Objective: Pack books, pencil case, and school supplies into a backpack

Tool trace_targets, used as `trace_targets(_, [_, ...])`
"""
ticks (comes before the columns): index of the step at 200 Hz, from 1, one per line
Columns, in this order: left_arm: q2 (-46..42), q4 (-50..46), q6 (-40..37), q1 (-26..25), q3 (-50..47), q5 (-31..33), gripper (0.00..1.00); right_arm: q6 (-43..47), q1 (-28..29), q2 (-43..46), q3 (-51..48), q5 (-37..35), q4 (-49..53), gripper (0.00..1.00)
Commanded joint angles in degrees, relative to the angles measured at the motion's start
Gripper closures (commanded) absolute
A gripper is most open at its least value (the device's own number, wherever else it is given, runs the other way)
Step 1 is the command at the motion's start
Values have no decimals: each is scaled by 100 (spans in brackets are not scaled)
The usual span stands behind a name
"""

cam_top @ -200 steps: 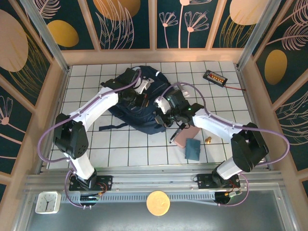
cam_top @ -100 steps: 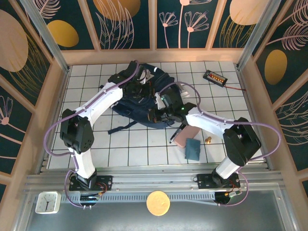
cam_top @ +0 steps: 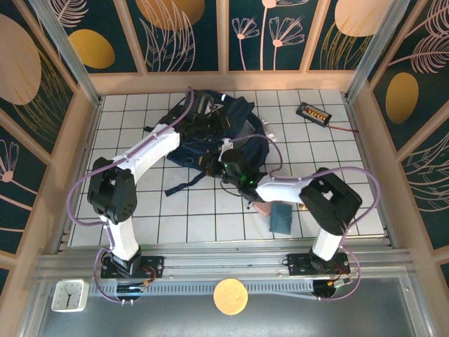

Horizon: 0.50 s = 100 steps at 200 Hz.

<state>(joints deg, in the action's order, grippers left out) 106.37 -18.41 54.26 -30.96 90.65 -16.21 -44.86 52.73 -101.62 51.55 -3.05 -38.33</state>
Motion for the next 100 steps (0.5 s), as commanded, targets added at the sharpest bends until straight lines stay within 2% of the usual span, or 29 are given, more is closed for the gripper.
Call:
trace_targets(1, [70, 946, 476, -15, 354, -35, 100, 331, 381, -507, 184, -967, -2073, 100])
trace_targets(21, [162, 980, 589, -15, 417, -153, 100, 368, 498, -1150, 557, -1227, -2538, 100])
trace_targets(40, [233, 923, 621, -13, 529, -266, 100, 653, 559, -1808, 1253, -803, -2590, 100])
trace_targets(59, [249, 852, 586, -13, 600, -346, 100, 949, 631, -2347, 2007, -329, -2233, 100])
trace_targets(83, [214, 739, 441, -15, 619, -416, 100, 1005, 704, -2518, 2341, -138, -1976, 100])
trace_targets(88, [197, 726, 404, -15, 597, -420, 100, 989, 704, -2445, 2270, -111, -1938, 92])
trace_targets(100, [157, 617, 235, -3, 604, -451, 100, 1012, 704, -2141, 1961, -140, -1765, 65])
